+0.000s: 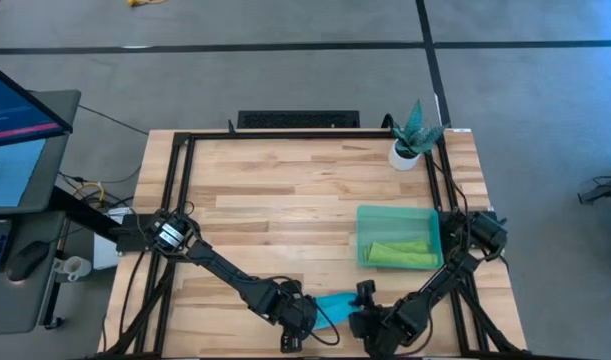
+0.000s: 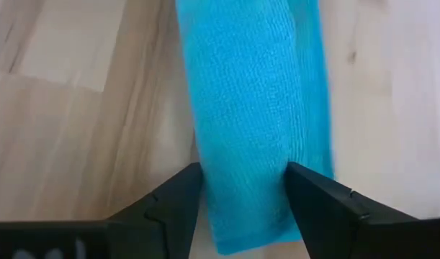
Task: Roll microfiber towels into tight, uniform cylinder then place into a basket
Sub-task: Roll the blue towel
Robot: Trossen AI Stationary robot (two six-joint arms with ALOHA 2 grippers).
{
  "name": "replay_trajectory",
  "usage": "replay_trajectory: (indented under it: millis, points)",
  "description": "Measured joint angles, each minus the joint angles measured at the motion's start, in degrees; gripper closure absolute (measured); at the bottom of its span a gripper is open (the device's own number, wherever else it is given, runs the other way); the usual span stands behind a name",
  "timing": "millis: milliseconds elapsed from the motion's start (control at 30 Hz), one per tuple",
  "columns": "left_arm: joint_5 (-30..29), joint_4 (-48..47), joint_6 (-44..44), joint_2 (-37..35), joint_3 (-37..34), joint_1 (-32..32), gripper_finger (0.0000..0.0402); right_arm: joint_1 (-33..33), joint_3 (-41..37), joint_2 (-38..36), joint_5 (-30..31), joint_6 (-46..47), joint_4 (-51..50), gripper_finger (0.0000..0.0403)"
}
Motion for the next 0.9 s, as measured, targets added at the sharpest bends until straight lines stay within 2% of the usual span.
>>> replay_trajectory:
  millis: [133,367,567,900]
  points:
    - [-0.1,0.0,0.0,0.0,0.0,0.0,0.0279,-2.2,-0.9,-0.5,-6.9,3.6,0.9,0.0175]
    - [-3.6,-0.7,0.6,-0.4,0.8,-0.4,0.0279,-3.2,-1.0,-0.5,-11.6,4.5,1.3,0.0198]
    - [-7.4,-4.1,4.2,-0.8,3.2,-1.5,0.0279,-4.0,-1.0,-0.4,-13.9,10.9,1.1,0.0266]
    - [-22.4,-21.3,3.0,-0.8,8.9,-5.2,0.0279,-5.5,-0.9,-0.6,-17.6,16.0,1.6,0.0375]
